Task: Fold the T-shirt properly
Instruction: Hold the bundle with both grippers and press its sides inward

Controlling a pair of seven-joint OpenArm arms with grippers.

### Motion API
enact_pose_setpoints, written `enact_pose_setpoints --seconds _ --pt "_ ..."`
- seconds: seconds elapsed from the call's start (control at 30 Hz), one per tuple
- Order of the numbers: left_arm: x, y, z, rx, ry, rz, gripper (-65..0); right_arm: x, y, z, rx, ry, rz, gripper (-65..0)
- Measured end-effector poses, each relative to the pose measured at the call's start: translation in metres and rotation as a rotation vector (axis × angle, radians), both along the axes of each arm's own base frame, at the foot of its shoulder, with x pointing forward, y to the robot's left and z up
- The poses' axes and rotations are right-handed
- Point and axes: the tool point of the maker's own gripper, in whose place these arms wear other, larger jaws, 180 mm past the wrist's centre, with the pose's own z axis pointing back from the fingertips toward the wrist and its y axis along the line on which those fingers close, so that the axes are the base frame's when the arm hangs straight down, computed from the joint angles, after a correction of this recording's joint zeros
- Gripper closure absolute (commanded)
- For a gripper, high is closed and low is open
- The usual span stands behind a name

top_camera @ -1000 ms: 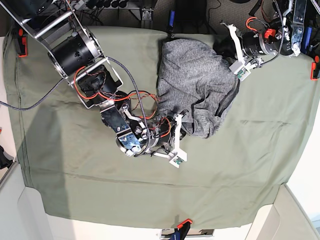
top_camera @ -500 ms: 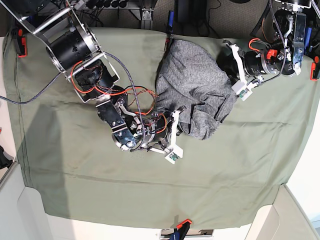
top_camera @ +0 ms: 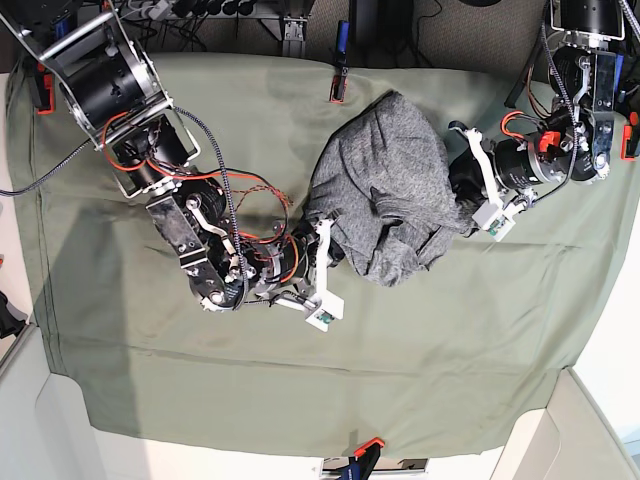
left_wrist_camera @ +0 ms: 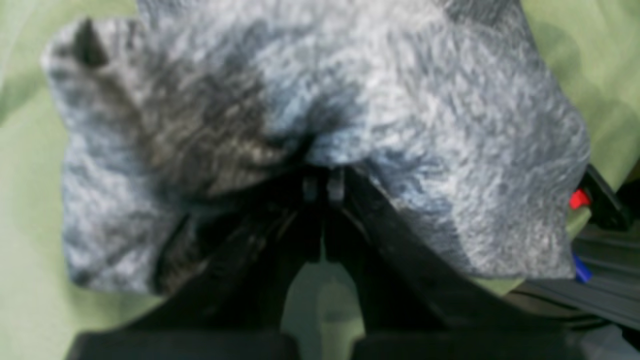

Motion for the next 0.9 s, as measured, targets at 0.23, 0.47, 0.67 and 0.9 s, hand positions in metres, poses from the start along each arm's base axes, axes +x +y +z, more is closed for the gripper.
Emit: enact_pose_setpoints --seconds 0.23,0.47,0.67,0.9 --pt "0.018 -0.007 -0.018 0.018 0.045 -0.035 0.0 -0.009 -0.003 -0.005 0.049 0.021 -0.048 0.0" --pt "0.048 0.002 -0.023 -0.004 0.063 -0.008 0.0 0.018 -0.026 0.009 0.132 0.008 -0.188 0.0" --pt "0.068 0.012 -0.021 0.016 0.066 0.013 0.0 0.017 -0.031 0.001 0.125 0.024 -0.207 0.0" --pt "0.088 -0.001 -0.028 0.03 0.094 -0.055 0.0 0.006 -0.031 -0.011 0.124 0.053 -0.212 0.0"
